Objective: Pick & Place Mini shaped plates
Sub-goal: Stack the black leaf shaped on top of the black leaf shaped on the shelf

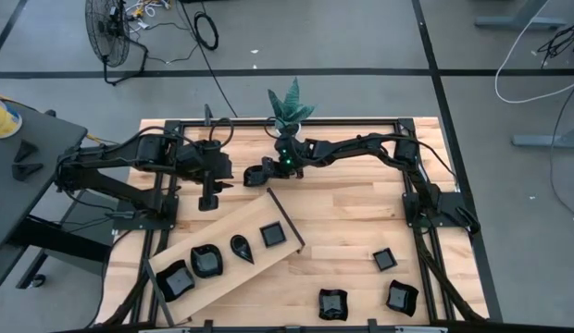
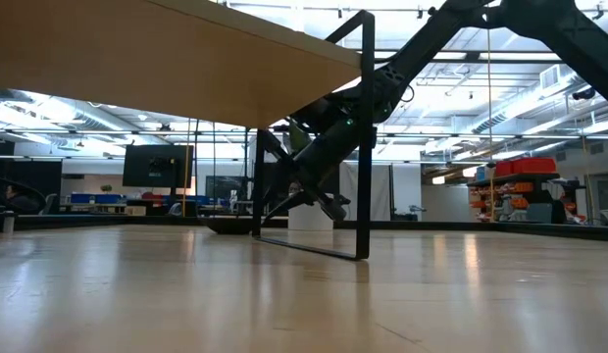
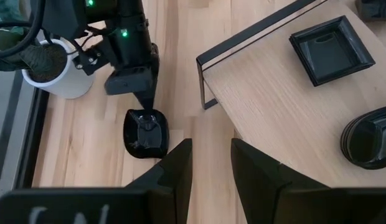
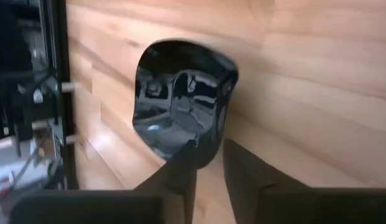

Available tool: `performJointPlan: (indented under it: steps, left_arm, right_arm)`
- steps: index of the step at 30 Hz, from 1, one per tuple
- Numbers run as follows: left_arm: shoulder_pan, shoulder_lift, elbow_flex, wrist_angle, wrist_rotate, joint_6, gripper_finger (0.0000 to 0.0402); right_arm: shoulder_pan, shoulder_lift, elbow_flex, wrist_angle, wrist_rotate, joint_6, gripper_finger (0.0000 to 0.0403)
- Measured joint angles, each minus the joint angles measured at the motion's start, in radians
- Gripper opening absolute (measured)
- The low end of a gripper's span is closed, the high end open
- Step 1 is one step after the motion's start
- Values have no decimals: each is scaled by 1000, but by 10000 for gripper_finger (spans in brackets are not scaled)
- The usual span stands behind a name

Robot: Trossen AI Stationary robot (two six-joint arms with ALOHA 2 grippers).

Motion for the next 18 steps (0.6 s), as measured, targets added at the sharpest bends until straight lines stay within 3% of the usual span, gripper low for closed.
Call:
performJointPlan:
  steps: [5,10,18]
  left_arm:
    - [0,0,0,-67,-64,8,115]
    - [0,-29,0,-103,-51,8,115]
    - [0,-151,0,-53,-80,-14,115]
  right_arm:
    - [-2,-1,-1,47,-97,-89,129]
    - [-5,-49,-1,86,-211,-183,174]
    - [-5,-224,-2,14,-197,-369,172]
